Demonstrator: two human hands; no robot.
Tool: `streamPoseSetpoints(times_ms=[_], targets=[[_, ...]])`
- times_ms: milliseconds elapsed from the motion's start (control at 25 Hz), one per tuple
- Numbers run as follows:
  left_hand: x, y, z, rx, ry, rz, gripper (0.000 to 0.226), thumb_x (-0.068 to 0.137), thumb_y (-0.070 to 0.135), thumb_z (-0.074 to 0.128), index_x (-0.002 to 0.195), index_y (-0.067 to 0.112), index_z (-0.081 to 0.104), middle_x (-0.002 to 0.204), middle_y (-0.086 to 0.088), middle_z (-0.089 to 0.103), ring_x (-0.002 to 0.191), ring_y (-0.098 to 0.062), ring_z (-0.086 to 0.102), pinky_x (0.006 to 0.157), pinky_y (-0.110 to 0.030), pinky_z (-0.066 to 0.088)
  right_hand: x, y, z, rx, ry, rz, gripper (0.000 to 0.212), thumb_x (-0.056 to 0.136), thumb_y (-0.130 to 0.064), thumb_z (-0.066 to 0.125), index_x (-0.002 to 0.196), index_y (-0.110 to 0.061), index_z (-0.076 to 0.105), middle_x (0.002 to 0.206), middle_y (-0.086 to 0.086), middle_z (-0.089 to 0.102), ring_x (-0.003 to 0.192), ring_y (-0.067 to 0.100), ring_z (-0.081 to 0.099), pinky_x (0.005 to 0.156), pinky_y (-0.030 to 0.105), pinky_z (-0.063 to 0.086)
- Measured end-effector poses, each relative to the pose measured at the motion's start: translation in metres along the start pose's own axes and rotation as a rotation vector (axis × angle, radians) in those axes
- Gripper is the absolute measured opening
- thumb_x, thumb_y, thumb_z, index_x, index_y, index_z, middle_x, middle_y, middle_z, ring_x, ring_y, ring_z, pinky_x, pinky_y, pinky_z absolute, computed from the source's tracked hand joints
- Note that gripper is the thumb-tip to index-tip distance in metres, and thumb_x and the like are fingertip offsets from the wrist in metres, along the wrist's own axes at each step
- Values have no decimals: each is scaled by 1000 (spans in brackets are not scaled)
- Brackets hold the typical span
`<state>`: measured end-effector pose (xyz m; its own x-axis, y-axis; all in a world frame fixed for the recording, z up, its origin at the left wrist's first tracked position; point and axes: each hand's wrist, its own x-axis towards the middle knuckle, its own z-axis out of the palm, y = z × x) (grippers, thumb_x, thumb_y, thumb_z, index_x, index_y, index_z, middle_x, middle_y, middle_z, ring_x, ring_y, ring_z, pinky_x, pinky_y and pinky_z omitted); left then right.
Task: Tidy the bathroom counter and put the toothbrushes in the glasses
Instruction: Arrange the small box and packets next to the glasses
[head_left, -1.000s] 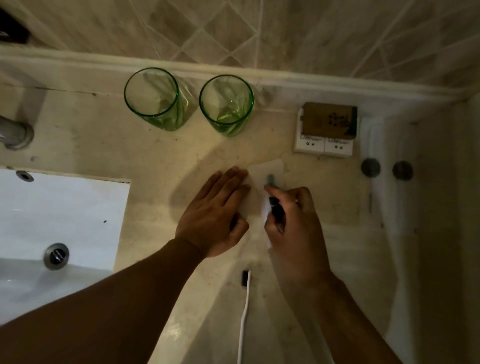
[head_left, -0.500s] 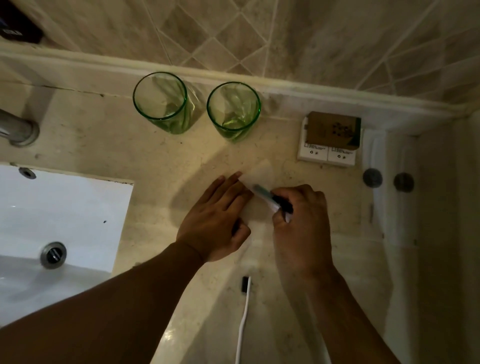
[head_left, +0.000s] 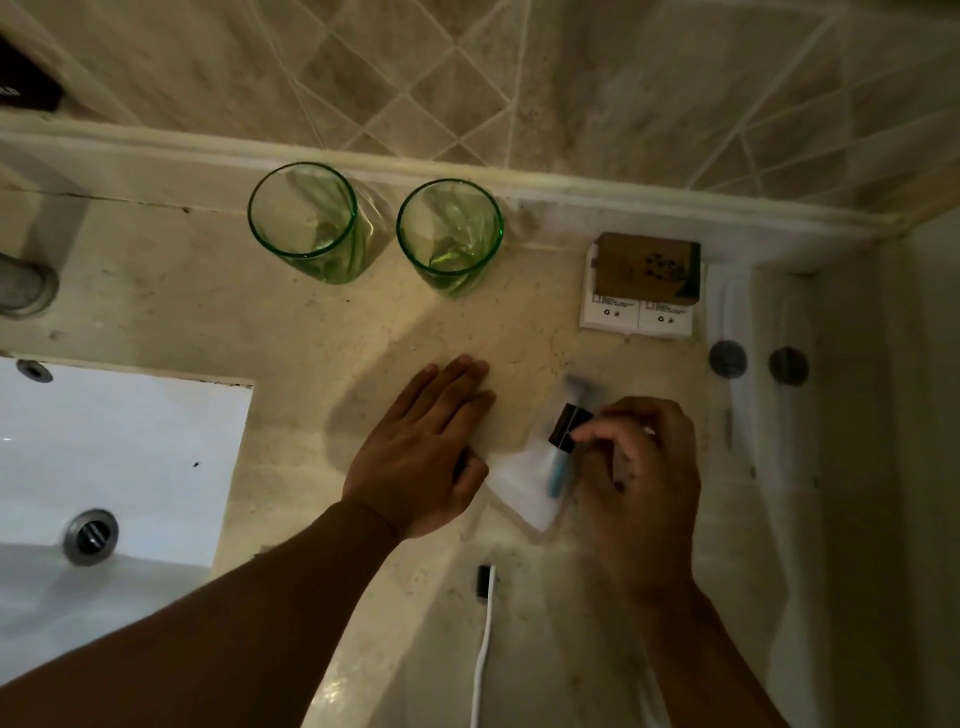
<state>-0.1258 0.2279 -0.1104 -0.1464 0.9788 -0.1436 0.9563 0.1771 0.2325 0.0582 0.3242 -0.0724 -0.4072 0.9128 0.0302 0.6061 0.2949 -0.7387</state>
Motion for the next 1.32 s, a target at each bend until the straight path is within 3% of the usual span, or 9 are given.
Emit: streamPoseSetpoints(times_ms=[120,280,400,480,560,680,920,1120,1320], targets=[[-1,-1,1,-7,6,8,63,91,36,35,149,12,35,160,-14,28,151,-26,15,122,-46,14,-8,-4,9,40,-28,207,31,87,-30,66,116,-20,60,125,-6,51,108,8,57,83,24,57],[-1,-1,1,-24,22,12,61,91,34,34,148,12,37,160,-13,28,151,-24,14,122,-44,11,-6,-6,24,-72,-108,173,40,92,-33,61,131,-29,55,133,-9,50,117,3,52,91,11,42],[-1,-1,0,-19,28,17,60,92,35,35,148,12,39,160,-13,29,151,-24,14,122,-42,10,7,-8,32,-87,-96,132,37,94,-28,61,130,-29,58,132,-9,55,119,1,50,97,9,34],[-1,-1,0,-12,30,16,60,92,35,36,148,12,39,160,-13,29,151,-24,14,123,-42,9,18,-12,38,-25,-33,100,30,92,-25,65,122,-26,64,124,-8,61,113,0,55,97,13,44],[0,-1,0,-5,39,17,60,92,35,38,147,11,40,159,-14,31,151,-23,15,123,-41,9,27,-14,43,24,28,65,22,90,-24,68,111,-20,68,113,-6,62,101,4,61,87,22,55],[0,-1,0,2,50,18,59,91,34,41,145,11,42,158,-14,33,150,-24,18,122,-42,12,30,-14,41,28,75,42,17,89,-24,69,105,-17,70,108,-3,59,93,8,61,81,24,57],[0,0,0,7,41,5,60,91,36,42,145,12,42,158,-12,32,150,-21,13,124,-37,4,20,-5,42,-43,-7,115,23,90,-25,65,113,-21,71,105,-4,62,88,5,61,82,21,56],[0,0,-1,6,41,6,60,91,37,44,145,13,43,158,-12,33,150,-20,14,124,-37,5,28,-17,51,-14,-16,100,32,91,-30,63,123,-22,63,113,-6,58,100,4,57,85,17,53],[0,1,-1,6,38,6,60,92,38,42,146,12,43,157,-13,35,150,-24,20,121,-41,13,35,-15,58,-59,-2,60,41,92,-30,54,131,-20,58,109,-1,57,94,9,59,82,20,53]])
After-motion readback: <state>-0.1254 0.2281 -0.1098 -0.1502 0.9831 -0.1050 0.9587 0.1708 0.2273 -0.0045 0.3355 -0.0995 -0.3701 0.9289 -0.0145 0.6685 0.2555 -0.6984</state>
